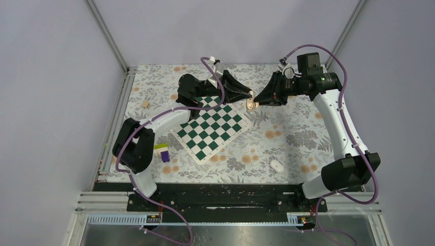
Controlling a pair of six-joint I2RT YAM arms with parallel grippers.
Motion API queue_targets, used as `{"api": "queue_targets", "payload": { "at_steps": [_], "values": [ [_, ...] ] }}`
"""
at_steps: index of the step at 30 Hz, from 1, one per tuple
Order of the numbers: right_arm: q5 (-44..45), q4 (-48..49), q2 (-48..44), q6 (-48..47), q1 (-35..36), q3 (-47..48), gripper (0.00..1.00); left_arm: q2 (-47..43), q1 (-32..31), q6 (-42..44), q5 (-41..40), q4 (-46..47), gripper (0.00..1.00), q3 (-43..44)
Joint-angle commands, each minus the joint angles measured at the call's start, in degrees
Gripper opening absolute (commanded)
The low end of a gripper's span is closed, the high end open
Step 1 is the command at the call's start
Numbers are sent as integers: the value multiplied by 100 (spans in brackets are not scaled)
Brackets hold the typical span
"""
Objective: Insert the wireless bluetooth earbuds into the charging case
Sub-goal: Place the earbud in the charging case.
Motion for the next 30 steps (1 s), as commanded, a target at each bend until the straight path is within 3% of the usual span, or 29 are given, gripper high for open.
{"api": "queue_targets", "payload": {
  "at_steps": [1,30],
  "values": [
    [-196,164,-198,64,44,244,0,93,29,-52,-30,402,0,-32],
    [-376,307,-290,193,37,288,0,244,34,-349,-5,781,0,-153]
  ]
}}
